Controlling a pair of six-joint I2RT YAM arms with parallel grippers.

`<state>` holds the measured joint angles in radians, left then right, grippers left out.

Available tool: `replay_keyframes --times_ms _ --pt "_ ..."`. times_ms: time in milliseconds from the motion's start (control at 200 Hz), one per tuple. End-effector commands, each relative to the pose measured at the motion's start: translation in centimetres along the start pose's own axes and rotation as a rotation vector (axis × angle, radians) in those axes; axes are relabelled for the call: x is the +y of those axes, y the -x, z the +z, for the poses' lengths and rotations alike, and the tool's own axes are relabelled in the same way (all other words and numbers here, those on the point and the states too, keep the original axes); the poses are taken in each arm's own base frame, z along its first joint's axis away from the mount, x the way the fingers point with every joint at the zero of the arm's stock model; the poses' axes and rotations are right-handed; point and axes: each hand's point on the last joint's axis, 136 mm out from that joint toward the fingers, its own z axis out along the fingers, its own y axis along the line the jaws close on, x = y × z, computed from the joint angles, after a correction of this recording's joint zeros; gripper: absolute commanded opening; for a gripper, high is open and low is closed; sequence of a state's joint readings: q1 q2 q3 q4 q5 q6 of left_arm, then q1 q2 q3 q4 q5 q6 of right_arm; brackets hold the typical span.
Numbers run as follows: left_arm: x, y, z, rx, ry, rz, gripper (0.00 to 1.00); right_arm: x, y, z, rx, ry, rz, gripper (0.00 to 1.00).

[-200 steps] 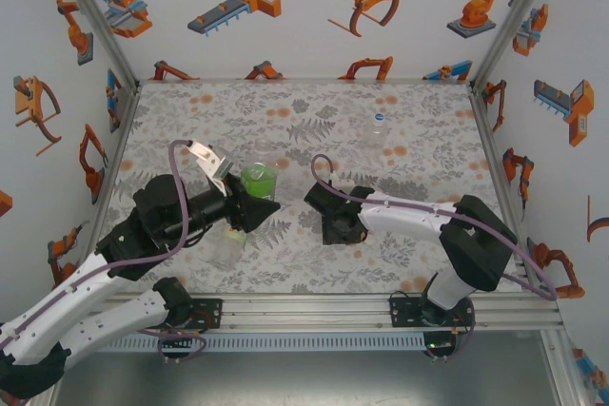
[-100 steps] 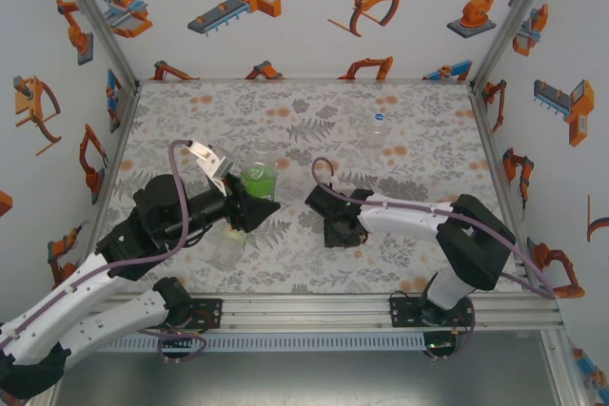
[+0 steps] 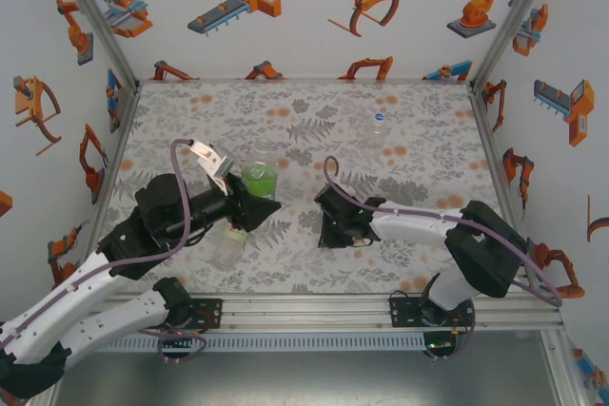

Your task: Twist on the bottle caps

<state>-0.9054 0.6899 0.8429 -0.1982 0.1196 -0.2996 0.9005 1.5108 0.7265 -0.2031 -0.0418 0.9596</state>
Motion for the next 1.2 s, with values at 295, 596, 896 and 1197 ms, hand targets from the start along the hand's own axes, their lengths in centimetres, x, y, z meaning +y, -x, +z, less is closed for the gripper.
replay_keyframes --times_ms 295,596,896,1197 --pt "0.1 0.8 -0.3 -0.029 0.005 -0.002 0.0 -5.6 -1.3 -0.1 0.004 0.078 0.203 0.33" --pt "0.2 0.7 -0.2 -0.03 0.006 -0.011 0.0 -7.7 -0.9 -2.1 -0.009 -0.087 0.183 0.43" --pt "0.4 0.6 0.0 -0.02 0.015 -0.018 0.0 -4.9 1.7 -2.4 0.009 -0.161 0.064 0.47" --pt "0.7 0.4 -0.3 -0.022 0.033 -0.022 0.0 -2.3 2.0 -1.4 0.043 -0.285 -0.103 0.48"
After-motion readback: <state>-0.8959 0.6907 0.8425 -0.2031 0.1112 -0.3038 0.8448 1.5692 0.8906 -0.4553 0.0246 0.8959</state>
